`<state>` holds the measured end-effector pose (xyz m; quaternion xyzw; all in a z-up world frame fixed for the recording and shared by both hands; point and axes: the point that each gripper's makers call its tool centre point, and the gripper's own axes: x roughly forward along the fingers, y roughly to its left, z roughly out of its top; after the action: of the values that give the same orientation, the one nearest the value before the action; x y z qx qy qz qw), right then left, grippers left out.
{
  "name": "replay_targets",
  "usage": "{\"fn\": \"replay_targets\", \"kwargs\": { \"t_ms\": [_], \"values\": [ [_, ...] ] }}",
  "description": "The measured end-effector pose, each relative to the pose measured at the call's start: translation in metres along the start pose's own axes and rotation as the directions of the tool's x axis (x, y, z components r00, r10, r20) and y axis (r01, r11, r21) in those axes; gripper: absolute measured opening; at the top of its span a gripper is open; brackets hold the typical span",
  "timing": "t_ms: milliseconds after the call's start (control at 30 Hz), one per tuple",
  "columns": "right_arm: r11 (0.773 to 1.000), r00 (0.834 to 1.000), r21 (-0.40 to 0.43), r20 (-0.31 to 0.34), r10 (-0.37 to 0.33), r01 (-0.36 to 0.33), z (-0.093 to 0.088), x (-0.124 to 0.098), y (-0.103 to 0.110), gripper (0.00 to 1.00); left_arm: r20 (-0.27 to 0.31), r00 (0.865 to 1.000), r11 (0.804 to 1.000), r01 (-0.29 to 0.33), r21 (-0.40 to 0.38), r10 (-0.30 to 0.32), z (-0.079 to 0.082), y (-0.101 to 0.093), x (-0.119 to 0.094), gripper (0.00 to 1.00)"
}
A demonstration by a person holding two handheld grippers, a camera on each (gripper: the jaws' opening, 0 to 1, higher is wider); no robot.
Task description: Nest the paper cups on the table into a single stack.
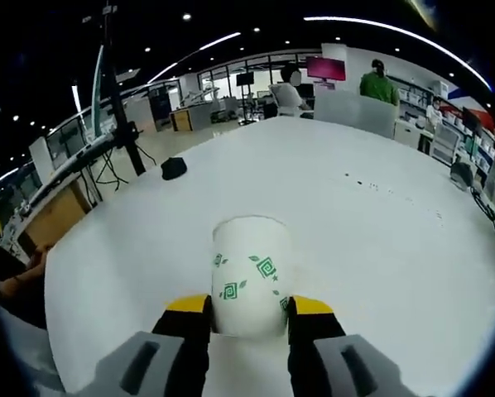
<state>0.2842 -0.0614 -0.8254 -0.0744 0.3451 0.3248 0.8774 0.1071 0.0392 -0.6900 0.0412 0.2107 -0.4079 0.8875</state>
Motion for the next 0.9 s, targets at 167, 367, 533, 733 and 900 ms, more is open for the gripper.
{"fn": "replay_targets", "kwargs": {
  "t_ms": [167,367,533,733,900],
  "values": [
    [0.999,0.998,-0.021,0.04,0.039,-0.038,0.007,-0.011,0.009,0.35,0.022,1.0,1.0,0.008,-0.013,-0.007,0.009,0.004,0.005,0.45],
    [0.998,0.992,0.009,0.108,0.06,-0.061,0.018,-0.032,0.021,0.35,0.043,0.999,1.0,0.011,-0.007,-0.011,0.023,0.012,0.012,0.45],
    [0.996,0.983,0.034,0.166,0.073,-0.08,0.03,-0.046,0.023,0.35,0.058,0.998,1.0,0.014,-0.008,-0.014,0.034,0.019,0.016,0.43],
    [0.995,0.97,0.042,0.23,0.076,-0.088,0.039,-0.072,0.03,0.35,0.087,0.995,0.999,0.047,-0.015,-0.046,0.054,0.024,0.024,0.4],
    [0.997,0.959,-0.016,0.271,0.078,-0.077,0.043,-0.095,0.039,0.35,0.103,0.991,0.996,0.088,0.007,-0.089,0.072,0.02,0.034,0.37]
  ]
}}
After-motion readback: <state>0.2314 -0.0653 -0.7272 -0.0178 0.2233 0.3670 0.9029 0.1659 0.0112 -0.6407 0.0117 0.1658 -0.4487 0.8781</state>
